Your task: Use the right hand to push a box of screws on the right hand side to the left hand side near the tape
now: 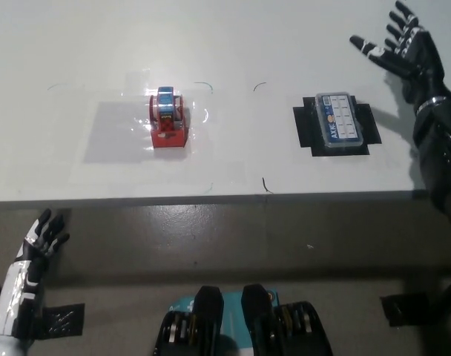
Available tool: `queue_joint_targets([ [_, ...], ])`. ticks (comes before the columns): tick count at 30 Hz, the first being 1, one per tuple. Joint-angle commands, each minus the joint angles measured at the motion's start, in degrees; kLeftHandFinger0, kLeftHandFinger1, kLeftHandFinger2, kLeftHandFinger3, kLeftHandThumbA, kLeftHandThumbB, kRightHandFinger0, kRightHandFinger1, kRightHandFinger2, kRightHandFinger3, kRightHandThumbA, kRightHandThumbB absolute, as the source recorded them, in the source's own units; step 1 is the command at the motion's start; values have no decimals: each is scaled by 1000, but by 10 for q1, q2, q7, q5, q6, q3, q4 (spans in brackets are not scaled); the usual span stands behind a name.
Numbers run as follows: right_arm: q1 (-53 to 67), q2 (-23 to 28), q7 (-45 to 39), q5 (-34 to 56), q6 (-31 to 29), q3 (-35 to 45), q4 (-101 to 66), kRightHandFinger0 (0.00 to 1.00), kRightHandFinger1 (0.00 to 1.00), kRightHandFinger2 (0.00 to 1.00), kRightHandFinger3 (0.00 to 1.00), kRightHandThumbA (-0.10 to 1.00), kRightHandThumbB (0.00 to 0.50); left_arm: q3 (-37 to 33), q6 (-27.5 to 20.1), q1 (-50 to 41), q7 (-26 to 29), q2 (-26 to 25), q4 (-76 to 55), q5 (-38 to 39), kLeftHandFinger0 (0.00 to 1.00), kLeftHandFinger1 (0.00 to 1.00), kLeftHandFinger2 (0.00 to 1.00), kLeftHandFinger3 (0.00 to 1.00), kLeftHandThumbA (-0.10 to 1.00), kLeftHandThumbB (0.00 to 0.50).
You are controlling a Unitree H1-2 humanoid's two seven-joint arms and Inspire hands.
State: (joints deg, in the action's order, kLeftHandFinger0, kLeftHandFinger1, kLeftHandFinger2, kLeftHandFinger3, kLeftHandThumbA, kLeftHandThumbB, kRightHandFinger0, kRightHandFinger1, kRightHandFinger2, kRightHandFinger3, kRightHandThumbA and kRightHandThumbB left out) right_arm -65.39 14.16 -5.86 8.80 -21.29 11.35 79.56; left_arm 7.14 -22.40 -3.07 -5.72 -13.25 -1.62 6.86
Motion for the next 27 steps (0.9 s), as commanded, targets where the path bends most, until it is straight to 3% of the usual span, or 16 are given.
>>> queue_joint_targets([
  [1,-23,2,-10,12,-4,6,8,1000,1000,1000,1000,1000,275,5,-25,6,-6,-5,-20,17,1000,1000,1000,1000,951,109],
  [2,-18,0,-14,20,3,12,11,1000,1000,1000,1000,1000,294,5,-22,6,-7,-5,-20,21,1000,1000,1000,1000,957,119],
  [6,2,-11,-13,19,2,16,15,1000,1000,1000,1000,1000,281,8,-24,6,-4,-3,-21,16,1000,1000,1000,1000,982,126],
  [13,28,-24,-5,14,12,11,20,1000,1000,1000,1000,1000,305,4,-29,6,-7,0,-25,23,1000,1000,1000,1000,1000,98],
  [20,52,-33,4,12,12,10,25,1000,1000,1000,1000,1000,289,3,-40,8,-8,1,-26,19,1000,1000,1000,1000,1000,66],
  [27,56,-36,16,12,13,10,26,1000,1000,1000,1000,1000,310,7,-33,12,-6,0,-38,25,1000,1000,1000,1000,1000,158],
])
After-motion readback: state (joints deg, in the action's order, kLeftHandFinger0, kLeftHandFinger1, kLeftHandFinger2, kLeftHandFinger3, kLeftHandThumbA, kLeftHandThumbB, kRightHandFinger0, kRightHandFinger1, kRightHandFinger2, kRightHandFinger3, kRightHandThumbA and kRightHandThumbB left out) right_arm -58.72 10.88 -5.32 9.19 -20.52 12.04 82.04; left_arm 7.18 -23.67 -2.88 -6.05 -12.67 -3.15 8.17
